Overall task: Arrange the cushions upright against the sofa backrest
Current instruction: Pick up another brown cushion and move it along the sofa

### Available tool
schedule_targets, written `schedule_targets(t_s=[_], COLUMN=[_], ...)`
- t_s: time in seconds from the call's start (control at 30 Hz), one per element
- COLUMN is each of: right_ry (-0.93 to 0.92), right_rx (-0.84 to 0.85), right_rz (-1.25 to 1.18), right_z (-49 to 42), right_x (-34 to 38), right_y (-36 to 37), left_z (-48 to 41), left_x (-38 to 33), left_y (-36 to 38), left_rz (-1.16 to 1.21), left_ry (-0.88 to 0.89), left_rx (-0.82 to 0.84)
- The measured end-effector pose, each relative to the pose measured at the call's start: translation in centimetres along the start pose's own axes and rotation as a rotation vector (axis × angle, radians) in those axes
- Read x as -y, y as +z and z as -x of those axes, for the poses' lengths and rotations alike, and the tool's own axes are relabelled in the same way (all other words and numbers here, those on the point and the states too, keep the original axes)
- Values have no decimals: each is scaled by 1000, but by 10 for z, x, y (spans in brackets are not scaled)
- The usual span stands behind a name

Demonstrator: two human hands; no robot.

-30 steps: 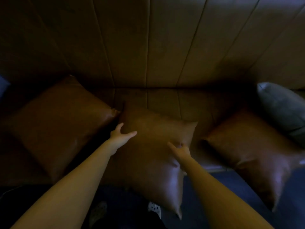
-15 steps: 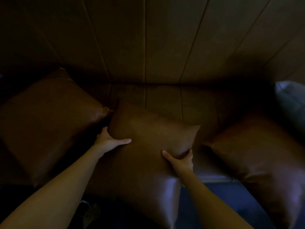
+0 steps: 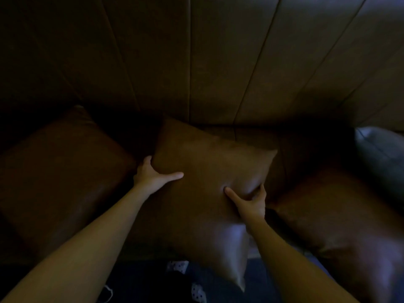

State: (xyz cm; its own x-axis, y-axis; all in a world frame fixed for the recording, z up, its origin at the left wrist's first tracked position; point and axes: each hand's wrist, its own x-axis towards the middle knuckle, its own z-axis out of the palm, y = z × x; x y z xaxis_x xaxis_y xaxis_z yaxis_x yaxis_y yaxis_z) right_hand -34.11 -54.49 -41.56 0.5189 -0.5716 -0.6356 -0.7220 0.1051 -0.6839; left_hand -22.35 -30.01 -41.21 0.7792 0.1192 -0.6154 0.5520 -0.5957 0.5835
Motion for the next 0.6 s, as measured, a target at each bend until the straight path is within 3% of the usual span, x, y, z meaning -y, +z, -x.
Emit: schedule_targets(t_s=[0.23, 0.6], right_ry=[-5, 131], right_rx=[28, 46], right_rz=[-21, 11], right_z=[-42, -65], right_x=[39, 46], right_y=[34, 49], left_z=[-59, -88], left_x=[-30, -28], left_y=[-21, -20], left_rz=[-3, -57], left_ry=[6, -58], left_rx=[14, 209])
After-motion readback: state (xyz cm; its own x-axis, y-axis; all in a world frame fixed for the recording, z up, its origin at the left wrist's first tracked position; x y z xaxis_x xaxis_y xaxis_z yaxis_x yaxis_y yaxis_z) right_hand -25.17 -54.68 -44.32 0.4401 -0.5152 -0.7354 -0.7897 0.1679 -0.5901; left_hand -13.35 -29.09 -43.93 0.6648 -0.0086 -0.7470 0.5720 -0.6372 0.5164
